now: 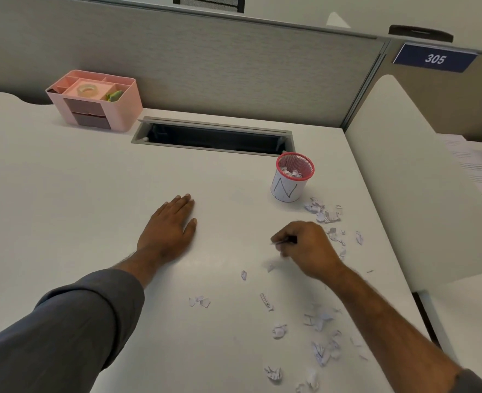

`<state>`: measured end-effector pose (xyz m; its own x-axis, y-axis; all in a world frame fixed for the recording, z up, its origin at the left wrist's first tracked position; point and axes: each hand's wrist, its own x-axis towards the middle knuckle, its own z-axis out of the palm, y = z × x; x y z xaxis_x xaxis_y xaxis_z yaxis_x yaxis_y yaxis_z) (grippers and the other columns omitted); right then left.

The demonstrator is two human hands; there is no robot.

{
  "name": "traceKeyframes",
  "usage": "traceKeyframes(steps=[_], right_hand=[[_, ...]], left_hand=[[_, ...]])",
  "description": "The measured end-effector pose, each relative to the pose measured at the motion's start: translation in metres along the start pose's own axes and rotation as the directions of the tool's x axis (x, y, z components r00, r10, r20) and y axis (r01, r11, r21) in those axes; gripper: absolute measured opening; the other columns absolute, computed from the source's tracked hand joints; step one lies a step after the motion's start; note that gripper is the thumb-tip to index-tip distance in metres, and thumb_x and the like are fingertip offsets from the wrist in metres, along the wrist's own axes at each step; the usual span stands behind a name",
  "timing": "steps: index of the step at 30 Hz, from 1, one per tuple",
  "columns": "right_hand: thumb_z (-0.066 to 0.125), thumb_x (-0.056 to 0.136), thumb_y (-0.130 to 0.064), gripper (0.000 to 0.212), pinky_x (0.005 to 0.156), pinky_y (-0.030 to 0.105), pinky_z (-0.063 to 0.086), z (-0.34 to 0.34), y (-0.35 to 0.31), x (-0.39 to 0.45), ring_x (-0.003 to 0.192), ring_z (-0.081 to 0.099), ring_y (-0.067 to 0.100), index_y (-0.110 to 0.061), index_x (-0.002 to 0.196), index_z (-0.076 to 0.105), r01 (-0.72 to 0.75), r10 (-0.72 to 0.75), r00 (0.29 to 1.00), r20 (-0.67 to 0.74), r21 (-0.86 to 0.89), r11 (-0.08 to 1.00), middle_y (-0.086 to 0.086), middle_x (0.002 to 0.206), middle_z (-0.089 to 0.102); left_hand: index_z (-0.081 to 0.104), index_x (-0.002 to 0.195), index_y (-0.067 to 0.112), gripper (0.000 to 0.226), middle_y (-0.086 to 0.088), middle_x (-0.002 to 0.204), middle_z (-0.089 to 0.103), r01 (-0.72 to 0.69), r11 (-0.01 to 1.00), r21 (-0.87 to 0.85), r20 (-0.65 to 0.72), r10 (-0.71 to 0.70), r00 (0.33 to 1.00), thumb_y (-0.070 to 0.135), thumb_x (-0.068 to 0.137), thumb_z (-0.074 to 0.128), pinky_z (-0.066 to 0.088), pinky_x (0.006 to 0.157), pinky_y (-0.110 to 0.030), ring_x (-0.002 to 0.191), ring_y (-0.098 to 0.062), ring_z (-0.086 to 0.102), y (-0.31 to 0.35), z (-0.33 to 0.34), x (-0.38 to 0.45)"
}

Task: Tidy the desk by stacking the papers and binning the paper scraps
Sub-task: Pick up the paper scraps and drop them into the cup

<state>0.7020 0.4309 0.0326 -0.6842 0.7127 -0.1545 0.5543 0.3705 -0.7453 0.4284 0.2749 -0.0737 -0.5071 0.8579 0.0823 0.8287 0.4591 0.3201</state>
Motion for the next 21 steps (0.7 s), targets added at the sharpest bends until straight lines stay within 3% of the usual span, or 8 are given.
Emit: traceKeyframes(steps=[6,11,14,18,21], right_hand=[[0.068,0.080,0.010,0.016,0.053,0.013,0.050,-0.037,-0.015,0.046,0.046,0.059,0.009,-0.005,0.082,0.074,0.023,-0.004,0.985,-0.175,0.107,0.994,0.008,0.062,0.068],[0.072,0.080,0.003,0.012,0.068,0.024,0.058,-0.066,-0.029,0.098,0.063,0.067,0.021,-0.005,0.089,0.075,0.093,-0.013,0.917,-0.399,0.183,0.979,0.015,0.081,0.072],[0.070,0.083,0.002,0.012,0.066,0.024,0.059,-0.075,-0.032,0.125,0.069,0.068,0.023,-0.005,0.090,0.074,0.118,-0.005,0.870,-0.493,0.198,0.973,0.018,0.088,0.073],[0.071,0.084,-0.002,0.016,0.078,0.031,0.058,-0.072,-0.028,0.147,0.090,0.068,0.026,-0.003,0.099,0.075,0.087,-0.054,0.875,-0.481,0.046,0.995,0.014,0.102,0.073],[0.073,0.085,-0.013,0.022,0.078,0.027,0.051,-0.067,-0.024,0.153,0.098,0.064,0.022,-0.007,0.106,0.074,0.052,-0.070,0.905,-0.420,-0.055,0.997,0.012,0.111,0.071]], left_hand=[[0.026,0.158,0.022,0.057,0.009,0.166,0.018,-0.001,1.000,0.004,-0.003,0.001,1.000,0.040,0.105,0.033,0.003,0.124,-0.027,0.153,-0.008,0.011,-0.001,0.002,0.002],[0.024,0.159,0.022,0.058,0.010,0.166,0.016,-0.005,1.000,-0.001,-0.001,0.005,1.000,0.042,0.105,0.030,0.004,0.125,-0.027,0.153,-0.006,0.009,-0.003,0.003,0.002],[0.025,0.159,0.023,0.057,0.011,0.166,0.016,-0.003,1.000,-0.010,-0.005,0.003,1.000,0.041,0.105,0.032,0.004,0.125,-0.027,0.153,-0.005,0.009,-0.003,0.003,0.001],[0.024,0.159,0.024,0.059,0.012,0.166,0.014,0.000,1.000,-0.007,-0.006,0.000,1.000,0.044,0.103,0.026,0.002,0.124,-0.026,0.153,-0.004,0.008,-0.002,0.001,0.000],[0.023,0.159,0.025,0.057,0.013,0.166,0.013,0.005,1.000,-0.010,-0.011,-0.005,1.000,0.042,0.105,0.030,-0.001,0.123,-0.024,0.153,-0.003,0.006,-0.003,0.002,0.001]])
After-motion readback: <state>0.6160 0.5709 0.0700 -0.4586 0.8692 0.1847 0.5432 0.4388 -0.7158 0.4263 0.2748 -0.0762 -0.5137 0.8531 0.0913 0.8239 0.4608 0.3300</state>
